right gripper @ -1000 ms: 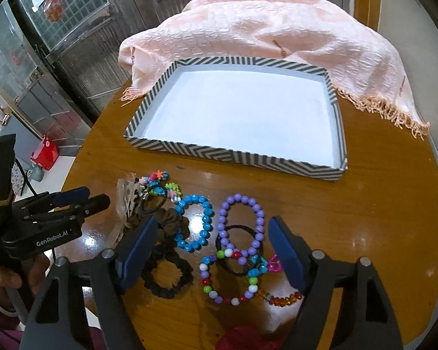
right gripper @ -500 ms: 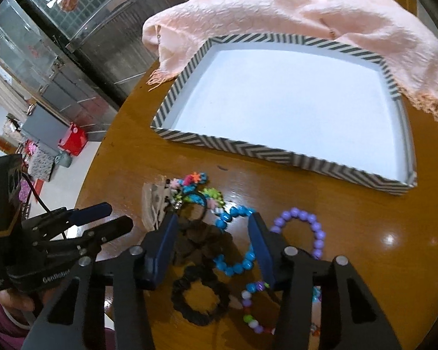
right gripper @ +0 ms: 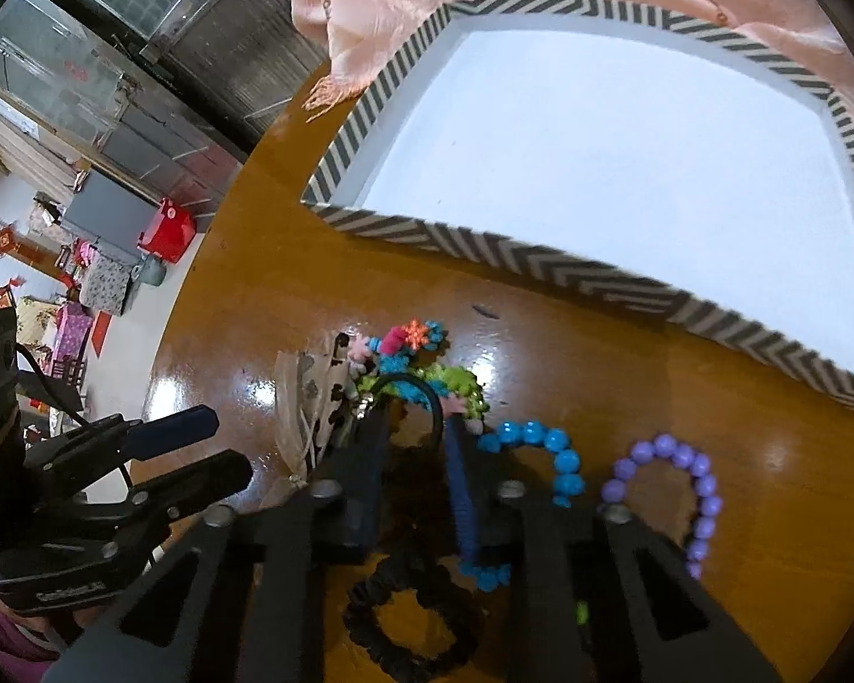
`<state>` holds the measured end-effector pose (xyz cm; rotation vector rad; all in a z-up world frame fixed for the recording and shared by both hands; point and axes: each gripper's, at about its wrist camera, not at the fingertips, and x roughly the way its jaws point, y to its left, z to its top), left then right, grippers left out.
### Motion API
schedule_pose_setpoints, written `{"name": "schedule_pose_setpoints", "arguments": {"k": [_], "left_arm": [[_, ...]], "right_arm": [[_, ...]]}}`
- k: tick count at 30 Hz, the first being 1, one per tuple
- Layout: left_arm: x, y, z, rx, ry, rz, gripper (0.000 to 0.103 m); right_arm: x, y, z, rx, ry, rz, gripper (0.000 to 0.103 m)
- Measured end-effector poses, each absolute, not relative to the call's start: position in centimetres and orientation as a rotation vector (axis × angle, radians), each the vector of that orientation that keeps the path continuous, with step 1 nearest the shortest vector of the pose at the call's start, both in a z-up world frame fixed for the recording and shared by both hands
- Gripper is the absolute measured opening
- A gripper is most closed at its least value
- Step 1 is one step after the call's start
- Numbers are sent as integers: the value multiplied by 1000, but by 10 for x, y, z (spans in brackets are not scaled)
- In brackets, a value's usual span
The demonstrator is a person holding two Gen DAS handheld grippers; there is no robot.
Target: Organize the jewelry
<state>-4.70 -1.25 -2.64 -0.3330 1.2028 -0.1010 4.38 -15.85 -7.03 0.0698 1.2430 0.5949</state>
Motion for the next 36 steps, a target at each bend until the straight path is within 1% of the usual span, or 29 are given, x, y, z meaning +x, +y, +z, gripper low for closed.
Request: {"name": "schedule_pose_setpoints", "arguments": {"k": [2, 5, 8, 15, 29, 30, 31, 33, 36], "left_arm": [[-48, -13, -27, -331, 1205, -116, 35], [-50, -15, -27, -328, 1210, -144, 35], [-49, -19, -29, -325, 1217, -179, 35], [-50, -35, -25, -288, 1208, -265, 35], [-33, -52, -48, -233, 1274, -218, 35], [-33, -54, -50, -221, 1277, -215, 34], [-34, -55, -51, -212, 1272, -215, 24], [-34, -59, -51, -169, 1251, -215, 12], [-32, -55, -52, -204, 1259, -217, 8]], "right_arm": [[45, -161, -68, 85, 1220, 594, 5], [43, -164, -56, 84, 1183, 605, 4], [41, -170, -45, 91, 1164, 603, 4], [35, -184, -36, 118, 1132, 589, 4], [28, -197, -16, 153, 1089, 582, 4], [27, -198, -15, 154, 1087, 580, 4], [27, -199, -15, 155, 1086, 579, 4], [26, -202, -15, 159, 1083, 575, 4], [24, -205, -14, 166, 1079, 569, 4]]}}
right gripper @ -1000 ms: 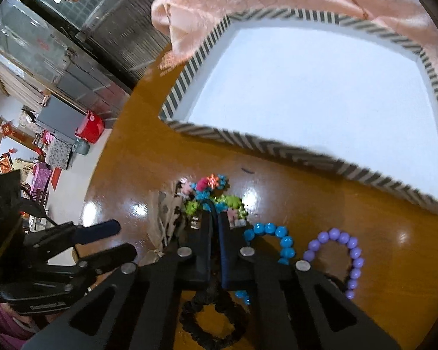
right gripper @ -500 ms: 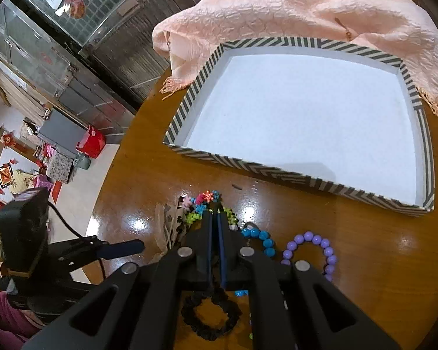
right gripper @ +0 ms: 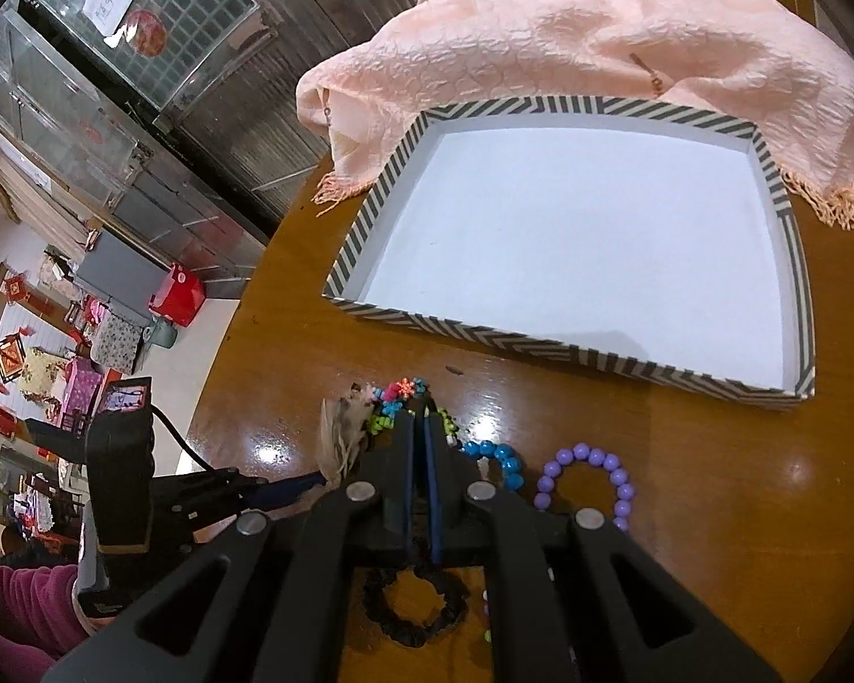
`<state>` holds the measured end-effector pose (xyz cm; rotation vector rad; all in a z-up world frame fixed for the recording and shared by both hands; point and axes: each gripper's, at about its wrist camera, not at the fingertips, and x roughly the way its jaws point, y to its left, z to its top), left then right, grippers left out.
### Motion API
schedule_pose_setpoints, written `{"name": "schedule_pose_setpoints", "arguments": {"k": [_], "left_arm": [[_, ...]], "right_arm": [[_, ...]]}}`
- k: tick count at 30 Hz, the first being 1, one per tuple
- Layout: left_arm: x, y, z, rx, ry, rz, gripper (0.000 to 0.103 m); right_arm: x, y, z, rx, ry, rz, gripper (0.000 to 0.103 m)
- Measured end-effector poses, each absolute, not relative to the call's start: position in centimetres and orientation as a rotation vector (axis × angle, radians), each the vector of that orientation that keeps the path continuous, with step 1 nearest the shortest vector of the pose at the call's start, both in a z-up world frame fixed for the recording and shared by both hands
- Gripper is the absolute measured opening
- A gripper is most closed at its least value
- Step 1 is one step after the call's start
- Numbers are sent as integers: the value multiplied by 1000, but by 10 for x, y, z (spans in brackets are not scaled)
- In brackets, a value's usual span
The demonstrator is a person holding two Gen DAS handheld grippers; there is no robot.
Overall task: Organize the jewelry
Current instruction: 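Carry the bow and scrunchies into the striped tray and release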
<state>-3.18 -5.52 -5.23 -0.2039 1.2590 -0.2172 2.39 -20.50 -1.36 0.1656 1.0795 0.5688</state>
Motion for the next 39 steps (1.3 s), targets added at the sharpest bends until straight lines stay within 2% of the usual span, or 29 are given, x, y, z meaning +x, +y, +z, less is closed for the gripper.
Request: {"name": "schedule_pose_setpoints", "arguments": {"k": [21, 30, 39], "left_arm": [[-29, -41, 29, -158, 1109, -201, 7], [-4, -39, 50, -130, 1053, -186, 6], [53, -33, 54, -183, 1058, -200, 6]], "right_arm": [[17, -222, 16, 185, 1006, 551, 4], [28, -223, 26, 176, 986, 545, 4], [66, -213, 26, 176, 1002, 559, 4]]}}
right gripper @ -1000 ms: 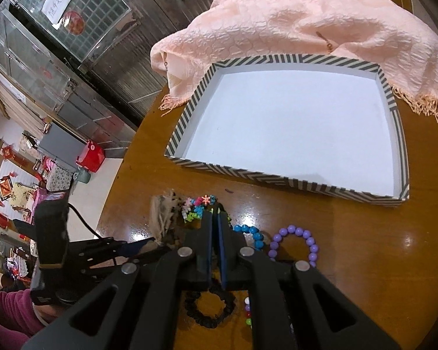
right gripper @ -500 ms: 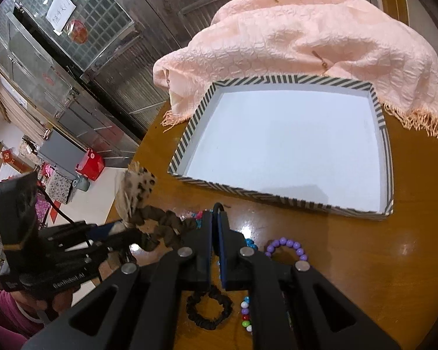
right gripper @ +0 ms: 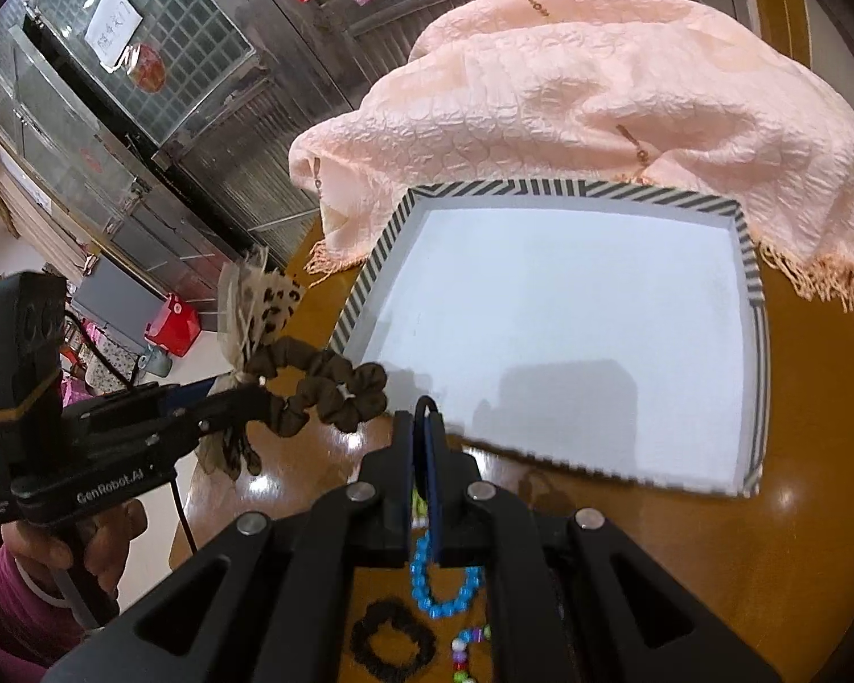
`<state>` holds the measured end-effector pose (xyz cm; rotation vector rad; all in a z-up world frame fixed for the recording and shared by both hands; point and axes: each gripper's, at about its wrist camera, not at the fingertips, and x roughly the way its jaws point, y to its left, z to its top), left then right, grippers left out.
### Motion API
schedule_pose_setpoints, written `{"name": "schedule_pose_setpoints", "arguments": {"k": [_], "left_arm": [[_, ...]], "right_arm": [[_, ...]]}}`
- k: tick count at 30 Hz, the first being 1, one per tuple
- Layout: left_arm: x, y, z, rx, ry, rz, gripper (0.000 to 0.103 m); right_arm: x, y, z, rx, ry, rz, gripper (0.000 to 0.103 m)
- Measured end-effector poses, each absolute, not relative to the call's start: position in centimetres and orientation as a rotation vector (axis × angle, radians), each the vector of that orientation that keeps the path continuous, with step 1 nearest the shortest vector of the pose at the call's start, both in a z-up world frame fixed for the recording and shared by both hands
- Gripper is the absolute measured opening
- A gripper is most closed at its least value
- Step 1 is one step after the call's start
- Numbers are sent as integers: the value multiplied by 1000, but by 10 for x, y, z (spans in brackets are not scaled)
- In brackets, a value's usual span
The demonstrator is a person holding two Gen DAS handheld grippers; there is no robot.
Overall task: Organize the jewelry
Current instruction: 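Carry the bow and scrunchies into the striped tray and release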
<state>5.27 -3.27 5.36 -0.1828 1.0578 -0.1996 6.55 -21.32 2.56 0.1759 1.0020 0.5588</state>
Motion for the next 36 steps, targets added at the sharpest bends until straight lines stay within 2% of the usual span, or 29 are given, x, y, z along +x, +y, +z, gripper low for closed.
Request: {"name": "schedule_pose_setpoints", "arguments": {"k": [13, 27, 31, 33, 34, 36], "left_arm": [[115, -23, -6, -290, 1186, -133, 7], [144, -25, -26, -286, 1215, -57, 9], [144, -22, -23, -313, 1185, -59, 20], [143, -21, -21, -313, 1170, -54, 28], [142, -18, -19, -316, 1164, -53, 31], [141, -17, -17, -321, 1155, -55, 33]], "right_arm": [[127, -174, -35, 230, 1161, 641, 4], [159, -184, -72, 200, 1197, 545, 5], [156, -184, -71, 173, 1192, 515, 13], [154, -189, -69, 178, 1183, 499, 25], [153, -191, -67, 185, 1179, 495, 28], [151, -195, -64, 188, 1170, 490, 31]]}}
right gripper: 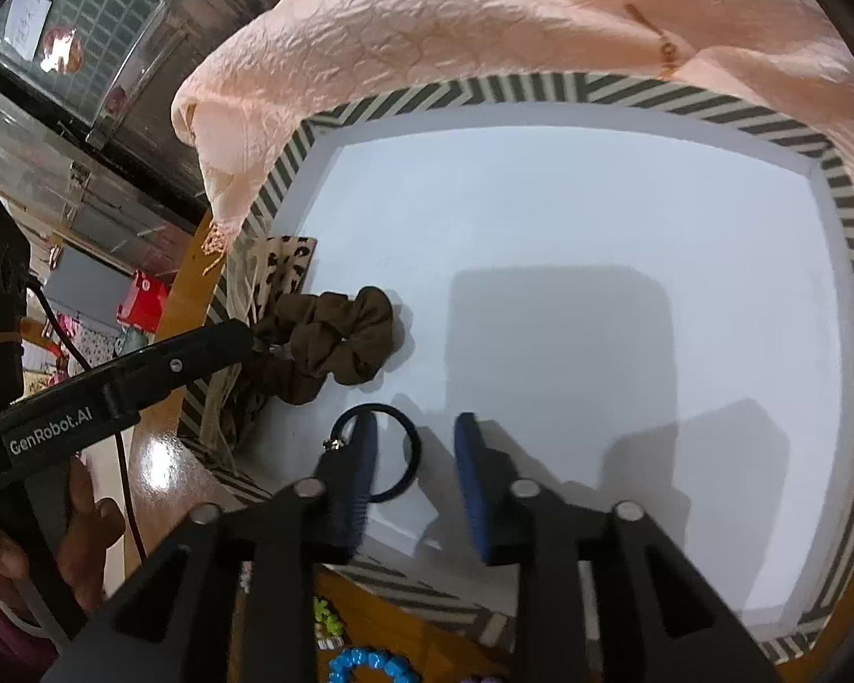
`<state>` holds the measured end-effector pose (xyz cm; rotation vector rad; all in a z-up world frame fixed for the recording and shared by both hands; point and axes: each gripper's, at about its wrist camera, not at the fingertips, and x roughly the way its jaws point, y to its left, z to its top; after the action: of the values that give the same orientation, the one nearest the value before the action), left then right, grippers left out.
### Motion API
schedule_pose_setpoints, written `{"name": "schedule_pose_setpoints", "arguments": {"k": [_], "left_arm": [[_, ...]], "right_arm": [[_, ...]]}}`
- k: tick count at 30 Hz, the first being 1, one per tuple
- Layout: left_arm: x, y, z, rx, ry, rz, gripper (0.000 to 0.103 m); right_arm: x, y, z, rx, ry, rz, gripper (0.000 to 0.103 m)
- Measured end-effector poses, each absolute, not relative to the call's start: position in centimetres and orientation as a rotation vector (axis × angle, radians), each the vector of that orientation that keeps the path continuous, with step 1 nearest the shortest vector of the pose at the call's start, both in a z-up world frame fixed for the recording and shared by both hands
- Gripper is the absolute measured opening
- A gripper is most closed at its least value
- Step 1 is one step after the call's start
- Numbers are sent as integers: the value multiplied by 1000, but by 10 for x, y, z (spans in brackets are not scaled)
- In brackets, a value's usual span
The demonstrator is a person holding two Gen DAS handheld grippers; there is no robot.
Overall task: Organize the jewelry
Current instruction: 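Carry the bow and scrunchies into the striped tray and release, then withdraw the left gripper and reach toward the colourful beaded bracelet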
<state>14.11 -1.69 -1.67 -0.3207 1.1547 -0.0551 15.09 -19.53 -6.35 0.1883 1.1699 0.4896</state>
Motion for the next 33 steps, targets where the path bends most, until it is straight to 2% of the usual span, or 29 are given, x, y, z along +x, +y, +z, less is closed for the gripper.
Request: {"name": "schedule_pose_setpoints", "arguments": {"k": [5, 9, 22, 27, 33], "left_arm": [[135, -20, -12, -264, 1136, -38, 33], [125, -20, -9, -225, 1122, -26, 33], [78, -27, 3, -169, 1097, -7, 33], [58, -30, 4, -163, 1094, -11, 33], [38, -33, 6, -146, 1090, -17, 33]], "right_arm": [[141, -199, -55, 187, 1155, 481, 31], [132, -198, -50, 179, 1157, 489, 40], [93, -200, -25, 154, 1119, 477, 43], [72, -203, -14, 108, 1081, 442, 50], [50, -210, -9, 100, 1063, 411, 50]]}}
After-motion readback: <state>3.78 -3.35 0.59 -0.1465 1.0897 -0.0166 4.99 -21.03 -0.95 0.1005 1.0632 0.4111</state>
